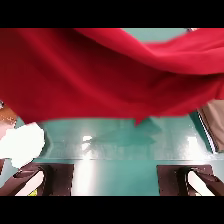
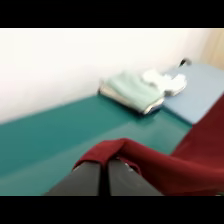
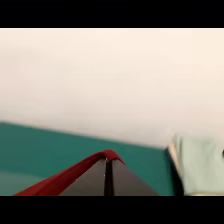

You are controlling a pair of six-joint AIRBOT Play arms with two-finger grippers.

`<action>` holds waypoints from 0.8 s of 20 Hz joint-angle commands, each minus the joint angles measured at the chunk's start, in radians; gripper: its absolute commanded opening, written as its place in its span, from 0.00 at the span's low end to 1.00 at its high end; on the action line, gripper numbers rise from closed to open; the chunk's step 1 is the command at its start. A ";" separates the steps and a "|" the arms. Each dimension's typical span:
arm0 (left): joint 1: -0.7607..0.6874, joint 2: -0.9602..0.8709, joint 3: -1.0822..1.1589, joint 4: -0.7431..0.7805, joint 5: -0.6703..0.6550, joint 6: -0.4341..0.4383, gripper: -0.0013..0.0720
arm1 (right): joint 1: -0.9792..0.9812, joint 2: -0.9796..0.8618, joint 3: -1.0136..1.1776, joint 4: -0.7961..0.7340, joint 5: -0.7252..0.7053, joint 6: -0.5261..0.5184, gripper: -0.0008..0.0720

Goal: Fold the shirts.

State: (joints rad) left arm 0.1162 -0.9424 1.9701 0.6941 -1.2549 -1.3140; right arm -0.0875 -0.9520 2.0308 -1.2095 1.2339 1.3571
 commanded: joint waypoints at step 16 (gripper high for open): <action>0.005 -0.533 -0.786 0.011 0.457 0.170 0.77 | 0.240 -0.720 -0.336 0.034 -0.275 0.060 0.13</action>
State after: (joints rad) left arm 0.1162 -1.4288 1.1904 0.7128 -0.8585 -1.1595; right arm 0.1429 -1.6157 1.7020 -1.2148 1.0225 1.4143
